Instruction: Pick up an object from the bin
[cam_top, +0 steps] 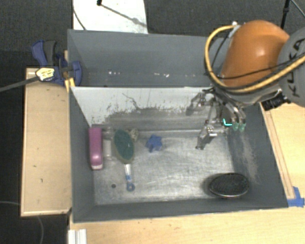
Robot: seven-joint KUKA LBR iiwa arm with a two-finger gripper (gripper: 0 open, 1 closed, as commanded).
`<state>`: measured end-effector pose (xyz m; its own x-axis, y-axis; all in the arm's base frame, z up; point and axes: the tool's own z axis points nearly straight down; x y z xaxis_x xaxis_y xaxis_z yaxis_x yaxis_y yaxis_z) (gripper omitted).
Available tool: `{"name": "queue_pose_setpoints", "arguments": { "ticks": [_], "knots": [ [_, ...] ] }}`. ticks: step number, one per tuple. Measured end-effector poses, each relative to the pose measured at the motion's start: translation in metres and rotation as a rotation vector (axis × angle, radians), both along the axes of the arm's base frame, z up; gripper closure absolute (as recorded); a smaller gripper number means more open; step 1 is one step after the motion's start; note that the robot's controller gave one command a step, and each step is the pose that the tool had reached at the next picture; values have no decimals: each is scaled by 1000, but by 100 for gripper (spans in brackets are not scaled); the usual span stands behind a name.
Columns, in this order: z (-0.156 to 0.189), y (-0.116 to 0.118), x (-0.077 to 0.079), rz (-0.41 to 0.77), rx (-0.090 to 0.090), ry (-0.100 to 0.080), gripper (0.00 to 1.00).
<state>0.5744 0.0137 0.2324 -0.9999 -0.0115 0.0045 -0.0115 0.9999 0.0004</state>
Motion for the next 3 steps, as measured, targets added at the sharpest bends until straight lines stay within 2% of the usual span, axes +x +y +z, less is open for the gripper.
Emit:
{"name": "queue_pose_setpoints", "arguments": {
  "ticks": [1,2,3],
  "knots": [
    [-163,78,14,140,1,-11,0],
    [-130,77,19,117,2,-12,0],
    [-126,63,17,102,0,-7,0]
  ]
}}
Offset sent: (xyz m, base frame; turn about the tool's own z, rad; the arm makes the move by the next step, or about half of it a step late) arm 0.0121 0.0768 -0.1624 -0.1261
